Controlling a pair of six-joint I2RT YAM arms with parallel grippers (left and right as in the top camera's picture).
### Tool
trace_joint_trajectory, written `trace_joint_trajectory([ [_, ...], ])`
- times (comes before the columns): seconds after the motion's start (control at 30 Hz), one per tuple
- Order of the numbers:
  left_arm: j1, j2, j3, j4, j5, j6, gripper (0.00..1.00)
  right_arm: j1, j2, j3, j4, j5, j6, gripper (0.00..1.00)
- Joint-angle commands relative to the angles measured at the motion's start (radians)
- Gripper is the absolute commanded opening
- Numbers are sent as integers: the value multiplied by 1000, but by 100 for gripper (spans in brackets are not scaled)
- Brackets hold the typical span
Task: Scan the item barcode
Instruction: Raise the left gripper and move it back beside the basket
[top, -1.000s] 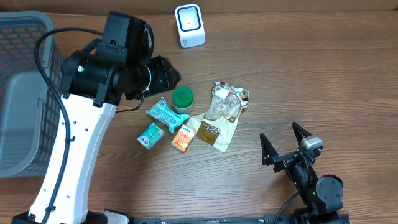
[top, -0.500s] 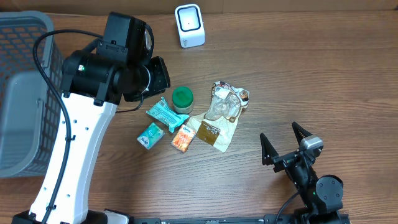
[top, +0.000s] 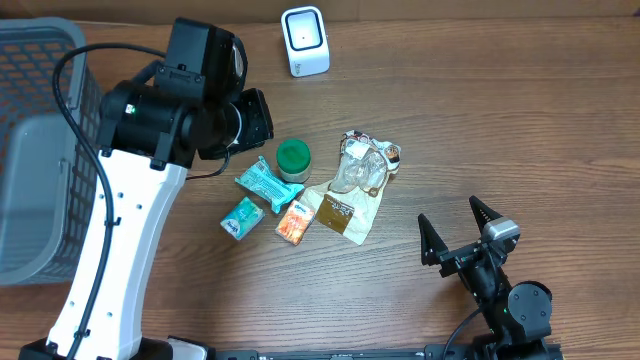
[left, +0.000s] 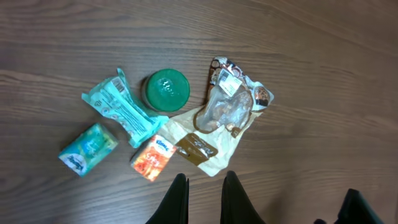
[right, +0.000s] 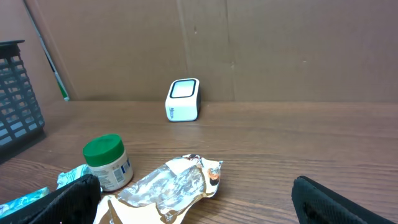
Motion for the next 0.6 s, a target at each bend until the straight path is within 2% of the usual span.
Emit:
trace_joint_trajectory([
  [0.0, 61, 6, 8, 4, -1, 162, 4, 6, -8, -10, 4, -5, 3, 100],
  [0.33, 306, 5, 8, -19, 2, 499, 4, 6, -8, -10, 4, -5, 3, 100],
  [0.57, 362, 5, 8, -34, -15, 699, 4, 6, -8, -10, 4, -5, 3, 100],
])
